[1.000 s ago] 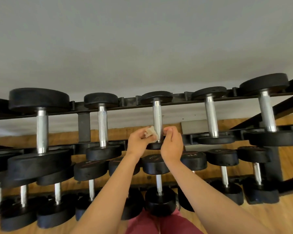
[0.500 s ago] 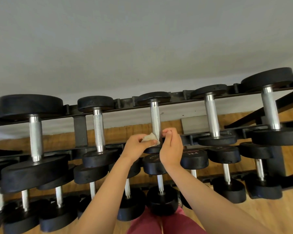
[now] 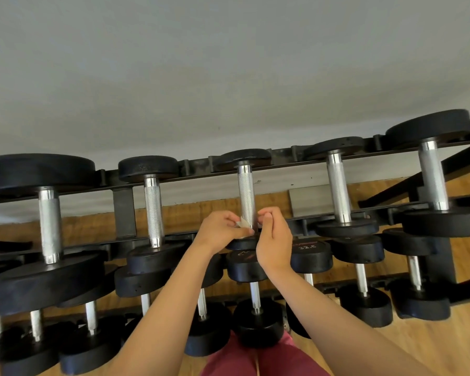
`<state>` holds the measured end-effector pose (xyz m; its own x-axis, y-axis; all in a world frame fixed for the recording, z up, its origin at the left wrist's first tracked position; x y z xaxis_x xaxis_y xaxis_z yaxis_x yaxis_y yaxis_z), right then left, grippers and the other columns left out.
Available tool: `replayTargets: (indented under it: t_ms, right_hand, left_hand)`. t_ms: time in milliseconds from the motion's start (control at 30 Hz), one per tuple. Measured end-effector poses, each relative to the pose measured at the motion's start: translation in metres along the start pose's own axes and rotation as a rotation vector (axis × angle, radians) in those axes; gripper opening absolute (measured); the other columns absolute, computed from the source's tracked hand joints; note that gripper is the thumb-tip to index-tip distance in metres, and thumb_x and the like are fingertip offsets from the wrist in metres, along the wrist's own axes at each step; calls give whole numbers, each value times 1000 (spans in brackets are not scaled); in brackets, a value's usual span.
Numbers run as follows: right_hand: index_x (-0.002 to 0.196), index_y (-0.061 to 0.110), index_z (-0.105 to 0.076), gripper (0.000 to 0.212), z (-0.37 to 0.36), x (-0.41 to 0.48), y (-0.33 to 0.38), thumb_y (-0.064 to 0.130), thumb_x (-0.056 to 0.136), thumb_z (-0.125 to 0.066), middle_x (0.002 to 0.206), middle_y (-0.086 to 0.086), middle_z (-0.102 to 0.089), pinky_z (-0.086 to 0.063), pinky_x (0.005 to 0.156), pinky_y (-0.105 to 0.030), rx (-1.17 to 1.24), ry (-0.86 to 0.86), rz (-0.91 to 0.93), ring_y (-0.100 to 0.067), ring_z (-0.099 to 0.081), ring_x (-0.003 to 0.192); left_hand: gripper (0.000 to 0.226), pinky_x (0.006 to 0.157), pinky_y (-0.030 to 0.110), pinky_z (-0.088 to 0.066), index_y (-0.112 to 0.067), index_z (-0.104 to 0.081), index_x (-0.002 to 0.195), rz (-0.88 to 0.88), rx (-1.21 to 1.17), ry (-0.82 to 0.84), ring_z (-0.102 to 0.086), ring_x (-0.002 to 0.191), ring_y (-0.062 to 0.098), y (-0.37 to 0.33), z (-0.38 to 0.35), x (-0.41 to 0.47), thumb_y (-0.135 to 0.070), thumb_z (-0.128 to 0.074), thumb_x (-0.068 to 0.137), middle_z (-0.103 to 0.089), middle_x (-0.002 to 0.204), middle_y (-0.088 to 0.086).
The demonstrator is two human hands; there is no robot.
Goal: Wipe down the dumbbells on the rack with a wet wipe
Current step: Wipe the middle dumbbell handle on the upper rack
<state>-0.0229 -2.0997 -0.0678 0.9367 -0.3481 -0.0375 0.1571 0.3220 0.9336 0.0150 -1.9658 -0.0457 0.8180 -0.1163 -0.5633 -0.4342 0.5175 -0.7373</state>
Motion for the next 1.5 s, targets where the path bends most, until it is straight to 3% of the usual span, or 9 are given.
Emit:
replayTargets:
  t_ms: [233,333,467,633,767,1000,1133,1300,1500]
  right_hand:
    - [90,25,-54,25,1,-1,3,29,99,-30,86,8,-60,-52,77,-41,-26,-14,17,-13,-60,85]
    - [91,23,-54,23,1,0,3,22,102,-34,86,7,-60,-51,76,-41,-39,-7,8,-13,-59,84]
    - [91,22,-54,23,1,-1,3,19,102,-35,85,6,-60,-51,76,-42,-40,0,-1,-14,-59,84]
    - [89,24,-53,28,0,-1,3,35,97,-28,85,9,-59,-52,76,-42,-26,-11,-3,-14,-60,84]
    - [88,23,-53,23,1,0,4,16,101,-35,83,8,-58,-51,74,-42,-37,-13,-5,-14,-58,81]
    - [89,24,-54,32,1,-1,5,37,95,-25,85,10,-59,-52,75,-41,-19,-33,15,-12,-60,84]
    - [89,25,-53,32,0,-1,3,39,96,-25,85,10,-59,-52,75,-44,-13,-34,12,-14,-60,83]
    - [89,24,-53,27,1,-1,4,32,97,-29,84,9,-58,-51,74,-42,-32,-26,9,-13,-58,82]
    - [89,23,-53,22,0,-1,2,21,100,-35,83,10,-57,-51,73,-38,-45,-14,6,-11,-58,81]
  left_hand:
    - [10,73,22,-46,-19,-61,100,15,-151,2,-63,98,14,8,5,-8,-21,-65,91,-67,106,0]
    - [22,79,21,-50,-22,-72,100,-16,-159,70,-63,100,12,10,11,-13,-10,-53,97,-70,105,-6]
    - [21,87,26,-53,-20,-73,99,-38,-145,92,-67,98,9,9,13,-8,-5,-68,86,-73,101,-4]
    - [25,74,19,-50,-19,-64,96,-2,-57,33,-65,94,13,4,3,3,-16,-80,78,-69,101,0]
    - [40,74,24,-54,-14,-63,99,20,-68,0,-67,90,14,7,-7,9,-26,-86,70,-70,99,2]
    - [14,72,23,-58,-10,-72,88,-71,-178,-100,-72,81,15,13,0,-2,-14,-80,77,-75,86,2]
    - [37,76,22,-55,-13,-69,104,29,-155,-8,-68,92,11,13,-4,3,-23,-85,72,-72,99,-2]
    - [17,77,25,-57,-14,-71,88,-3,-53,-13,-70,84,11,9,6,7,-16,-82,75,-73,87,-1]
    - [26,74,25,-57,-8,-72,90,2,-45,20,-72,80,13,2,-3,7,-21,-85,72,-75,84,2]
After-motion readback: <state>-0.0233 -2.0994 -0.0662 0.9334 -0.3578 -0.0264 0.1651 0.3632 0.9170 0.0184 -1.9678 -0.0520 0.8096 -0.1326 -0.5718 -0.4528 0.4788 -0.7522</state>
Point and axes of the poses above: each hand's wrist, its own x-axis towards the middle knuckle, its own z-axis out of the back of the hand, y = z × x, the point moved 3 cm from there along x, towards the middle knuckle
